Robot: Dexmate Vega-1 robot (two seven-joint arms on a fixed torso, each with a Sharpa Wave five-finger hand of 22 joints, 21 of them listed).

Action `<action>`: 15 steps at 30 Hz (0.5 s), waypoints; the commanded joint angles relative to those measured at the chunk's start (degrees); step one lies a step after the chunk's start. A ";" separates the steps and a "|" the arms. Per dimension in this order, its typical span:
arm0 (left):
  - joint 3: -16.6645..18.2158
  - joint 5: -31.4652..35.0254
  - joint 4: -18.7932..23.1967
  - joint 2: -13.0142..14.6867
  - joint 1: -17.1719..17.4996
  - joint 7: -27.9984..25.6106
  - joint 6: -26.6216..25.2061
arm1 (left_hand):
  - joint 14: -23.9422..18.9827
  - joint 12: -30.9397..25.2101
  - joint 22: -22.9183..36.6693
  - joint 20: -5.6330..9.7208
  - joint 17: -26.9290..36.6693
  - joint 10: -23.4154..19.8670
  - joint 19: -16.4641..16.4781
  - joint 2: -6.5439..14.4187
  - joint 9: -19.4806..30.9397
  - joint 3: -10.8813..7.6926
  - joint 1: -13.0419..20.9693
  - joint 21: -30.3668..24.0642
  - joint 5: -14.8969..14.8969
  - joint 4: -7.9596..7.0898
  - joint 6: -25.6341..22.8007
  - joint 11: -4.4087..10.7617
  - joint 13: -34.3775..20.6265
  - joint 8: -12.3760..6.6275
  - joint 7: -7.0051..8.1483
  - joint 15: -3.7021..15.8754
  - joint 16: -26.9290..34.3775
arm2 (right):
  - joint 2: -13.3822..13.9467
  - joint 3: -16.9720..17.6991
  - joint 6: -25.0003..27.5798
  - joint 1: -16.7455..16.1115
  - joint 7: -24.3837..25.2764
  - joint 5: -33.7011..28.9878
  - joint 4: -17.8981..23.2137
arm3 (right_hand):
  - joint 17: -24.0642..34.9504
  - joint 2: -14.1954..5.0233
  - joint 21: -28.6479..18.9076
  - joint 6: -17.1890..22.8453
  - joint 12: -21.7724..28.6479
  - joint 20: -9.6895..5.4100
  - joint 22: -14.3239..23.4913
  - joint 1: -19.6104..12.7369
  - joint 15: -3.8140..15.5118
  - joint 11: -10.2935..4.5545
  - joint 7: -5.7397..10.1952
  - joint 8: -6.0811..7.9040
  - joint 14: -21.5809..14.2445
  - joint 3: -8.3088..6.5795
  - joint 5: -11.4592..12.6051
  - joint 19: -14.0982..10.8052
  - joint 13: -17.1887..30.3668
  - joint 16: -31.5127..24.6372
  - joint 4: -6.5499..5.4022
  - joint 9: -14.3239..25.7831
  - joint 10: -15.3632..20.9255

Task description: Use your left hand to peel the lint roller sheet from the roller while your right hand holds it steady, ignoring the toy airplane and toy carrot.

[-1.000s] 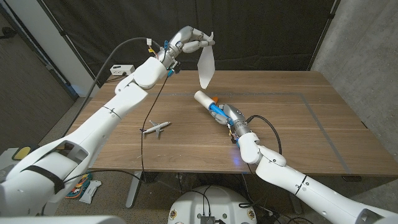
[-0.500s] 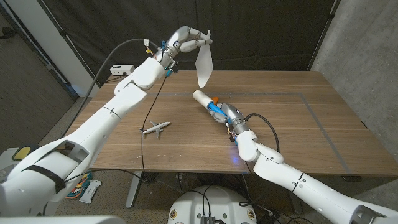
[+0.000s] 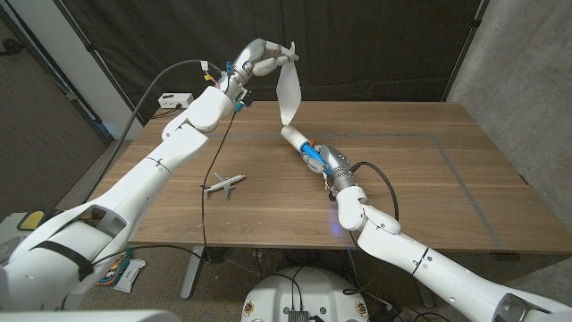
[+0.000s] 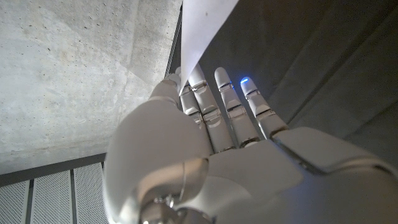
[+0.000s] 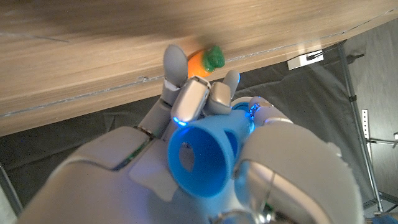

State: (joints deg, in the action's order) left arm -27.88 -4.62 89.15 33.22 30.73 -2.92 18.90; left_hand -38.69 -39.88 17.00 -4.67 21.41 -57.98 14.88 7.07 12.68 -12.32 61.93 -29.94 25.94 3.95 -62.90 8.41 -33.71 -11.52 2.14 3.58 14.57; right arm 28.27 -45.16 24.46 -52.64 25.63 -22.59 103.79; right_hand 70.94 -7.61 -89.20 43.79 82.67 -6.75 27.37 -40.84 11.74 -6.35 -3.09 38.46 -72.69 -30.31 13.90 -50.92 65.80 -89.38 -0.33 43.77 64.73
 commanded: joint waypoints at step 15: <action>5.06 -3.90 6.00 0.99 11.02 -9.34 -8.52 | -0.91 -0.25 -0.07 -0.77 0.22 1.67 0.13 0.85 0.21 -0.20 0.49 -0.58 -0.59 -0.56 0.46 1.75 -0.21 -0.38 -0.61 9.25 -0.44 | -8.01 1.95 14.33 -2.94 18.45 -2.93 0.40 | 0.21 -3.02 -0.10 1.69 7.34 -3.47 -0.79 1.99 0.34 -0.40 -1.96 0.81 -0.68 -7.85 -0.50 -1.16 5.26 -0.39 -6.51 -0.54 1.04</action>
State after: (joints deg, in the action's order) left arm -24.74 -6.58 92.38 33.61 37.43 -8.55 14.80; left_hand -39.23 -39.88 16.74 -5.18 21.40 -57.75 14.78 7.29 12.67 -12.57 62.01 -30.08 25.48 3.70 -62.50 8.43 -33.87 -11.51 1.94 3.68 14.19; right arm 22.90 -43.84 35.05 -54.81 37.96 -25.18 104.51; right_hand 70.93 -7.62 -89.20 43.78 82.67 -6.99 26.55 -40.85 11.78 -6.77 -3.10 39.00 -72.95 -30.79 13.46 -51.57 65.80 -89.37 0.15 43.24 65.17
